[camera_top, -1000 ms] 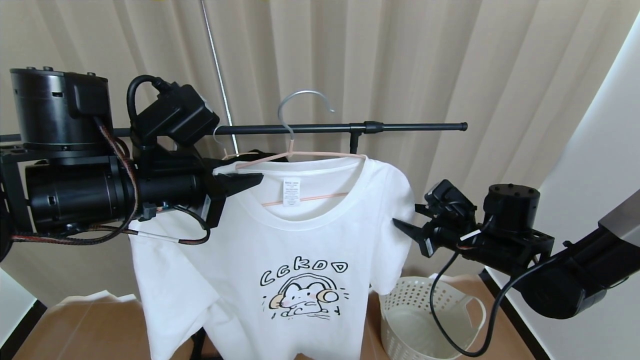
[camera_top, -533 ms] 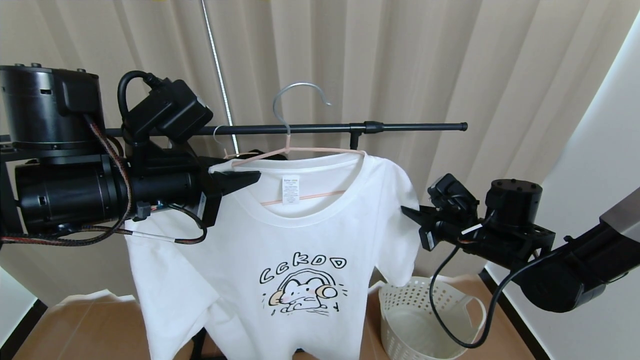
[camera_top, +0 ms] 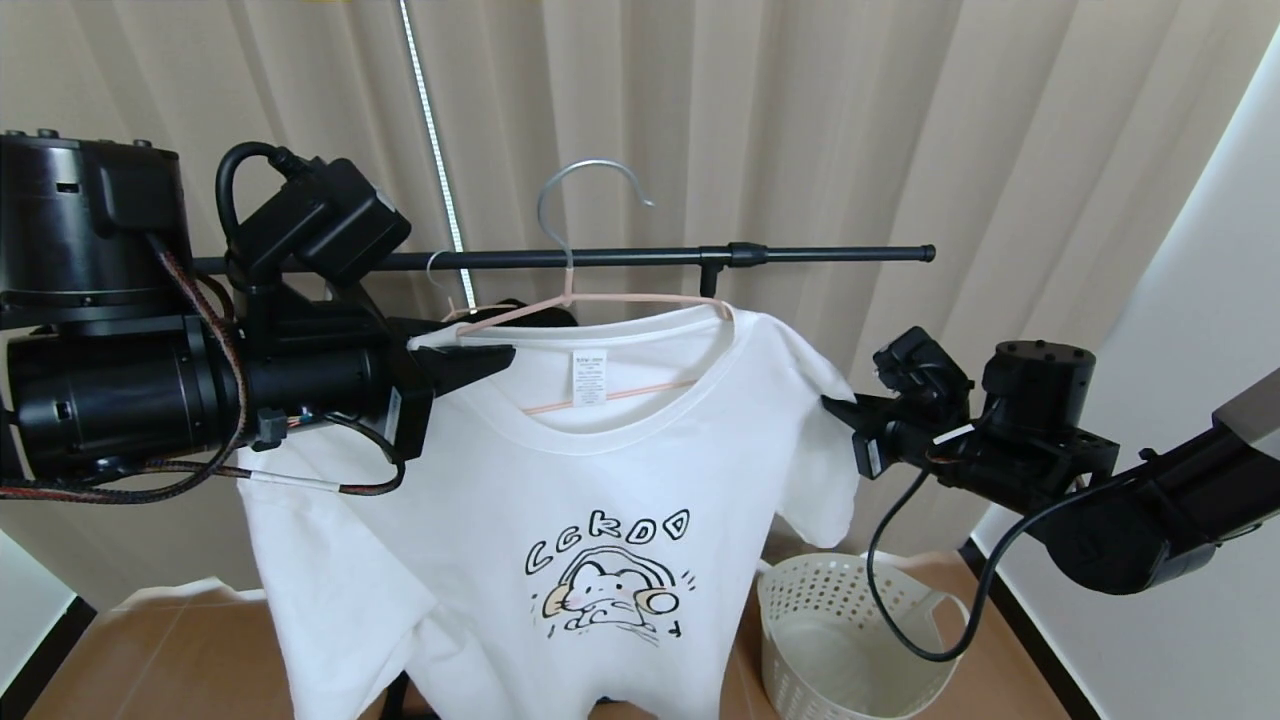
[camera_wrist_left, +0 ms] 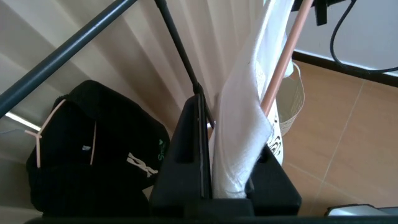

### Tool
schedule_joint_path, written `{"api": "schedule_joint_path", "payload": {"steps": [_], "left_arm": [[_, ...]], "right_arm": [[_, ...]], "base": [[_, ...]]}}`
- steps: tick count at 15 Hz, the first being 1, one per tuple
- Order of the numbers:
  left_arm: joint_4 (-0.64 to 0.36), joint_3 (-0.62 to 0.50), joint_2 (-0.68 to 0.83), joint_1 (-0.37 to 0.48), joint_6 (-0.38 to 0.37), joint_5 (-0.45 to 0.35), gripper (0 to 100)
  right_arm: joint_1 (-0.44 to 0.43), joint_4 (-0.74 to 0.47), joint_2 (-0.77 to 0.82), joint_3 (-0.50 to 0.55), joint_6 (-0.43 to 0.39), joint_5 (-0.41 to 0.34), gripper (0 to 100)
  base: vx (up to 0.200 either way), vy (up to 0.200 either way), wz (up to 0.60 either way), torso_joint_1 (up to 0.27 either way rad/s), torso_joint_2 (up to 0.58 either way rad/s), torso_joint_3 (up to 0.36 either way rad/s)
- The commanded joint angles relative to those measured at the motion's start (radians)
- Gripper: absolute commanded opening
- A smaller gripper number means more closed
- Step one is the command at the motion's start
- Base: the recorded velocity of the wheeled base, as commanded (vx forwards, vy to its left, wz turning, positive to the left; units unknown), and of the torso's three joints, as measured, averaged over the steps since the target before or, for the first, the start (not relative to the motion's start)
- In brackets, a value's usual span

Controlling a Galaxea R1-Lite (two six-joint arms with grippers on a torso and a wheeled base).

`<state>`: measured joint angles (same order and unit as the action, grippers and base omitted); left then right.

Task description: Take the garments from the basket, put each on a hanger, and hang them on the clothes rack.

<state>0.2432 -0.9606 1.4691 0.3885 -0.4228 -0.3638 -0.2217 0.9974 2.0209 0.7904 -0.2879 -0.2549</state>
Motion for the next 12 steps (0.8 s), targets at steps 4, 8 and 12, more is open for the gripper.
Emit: {"api": "schedule_joint_path", "payload": {"steps": [4, 8, 12], "left_arm": [[0.001, 0.013, -0.006, -0.010, -0.001, 0.000, 0], [0.001, 0.016, -0.004, -0.016, 0.007, 0.000, 0], [0.001, 0.016, 0.002, -0.016, 0.029, 0.002, 0]], "right_arm": [[-0.005, 0.003, -0.002, -0.008, -0.002, 0.014, 0], [-0.013, -0.003, 0.002, -0.008, -0.002, 0.057, 0], [-0.033, 0.007, -0.019, -0.040, -0.002, 0.057, 100]], "base": [[0.000, 0.000, 0.00, 0.000, 0.00, 0.000], [0.000, 0.000, 0.00, 0.000, 0.00, 0.000], [0.000, 0.000, 0.00, 0.000, 0.00, 0.000]]}}
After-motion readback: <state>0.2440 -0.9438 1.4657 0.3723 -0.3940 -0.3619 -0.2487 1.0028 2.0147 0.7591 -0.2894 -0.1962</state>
